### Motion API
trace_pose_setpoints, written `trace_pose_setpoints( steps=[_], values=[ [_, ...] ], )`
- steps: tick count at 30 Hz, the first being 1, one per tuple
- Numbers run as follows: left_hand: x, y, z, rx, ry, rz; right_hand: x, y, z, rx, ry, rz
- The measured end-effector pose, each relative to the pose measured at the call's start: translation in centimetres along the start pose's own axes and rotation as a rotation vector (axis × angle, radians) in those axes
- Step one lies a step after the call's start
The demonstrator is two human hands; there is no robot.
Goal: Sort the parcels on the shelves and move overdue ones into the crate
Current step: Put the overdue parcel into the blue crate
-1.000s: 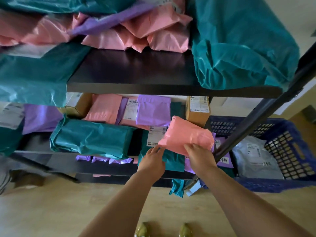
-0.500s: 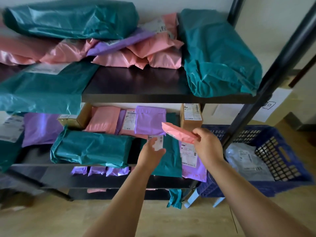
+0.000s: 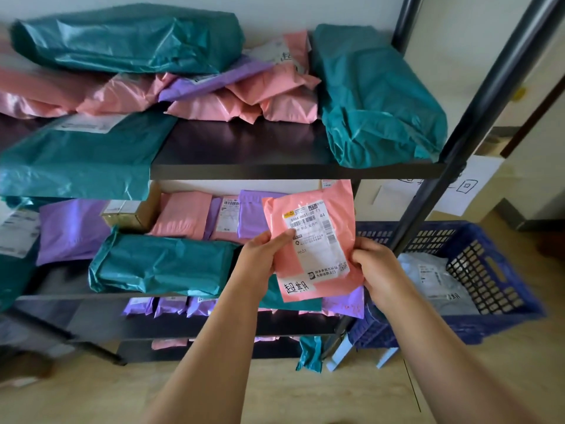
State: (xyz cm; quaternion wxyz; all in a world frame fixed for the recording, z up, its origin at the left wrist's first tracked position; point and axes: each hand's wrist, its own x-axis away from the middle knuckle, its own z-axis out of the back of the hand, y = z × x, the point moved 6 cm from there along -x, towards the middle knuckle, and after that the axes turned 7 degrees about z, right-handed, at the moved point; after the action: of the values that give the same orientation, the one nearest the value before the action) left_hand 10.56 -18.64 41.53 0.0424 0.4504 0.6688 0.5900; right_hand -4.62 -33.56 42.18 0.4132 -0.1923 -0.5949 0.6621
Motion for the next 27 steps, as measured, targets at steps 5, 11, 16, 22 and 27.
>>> trace_pose_setpoints(
  steps=[5, 11, 16, 22, 27],
  values=[
    [0.4, 0.7, 1.1, 0.081, 0.107, -0.002, 1.0, -0.6, -0.3, -0.012, -0.051, 0.011],
    [1.5, 1.2, 0.6, 0.076, 0.092, -0.021, 2.4, -2.8, -1.3, 0.033, -0.051, 0.201],
    [2.2, 1.5, 0.8, 0.077, 0.097, -0.027, 2.4, -2.9, -1.5, -0.048, -0.002, 0.187],
    [1.9, 2.3, 1.1, 0.026, 0.103, -0.012, 2.4, -2.9, -1.6, -0.100, -0.015, 0.141],
    [2.2, 2.6, 0.7, -0.032, 0.060, 0.031, 2.0, -2.9, -1.4, -0.169, 0.056, 0.083]
  ],
)
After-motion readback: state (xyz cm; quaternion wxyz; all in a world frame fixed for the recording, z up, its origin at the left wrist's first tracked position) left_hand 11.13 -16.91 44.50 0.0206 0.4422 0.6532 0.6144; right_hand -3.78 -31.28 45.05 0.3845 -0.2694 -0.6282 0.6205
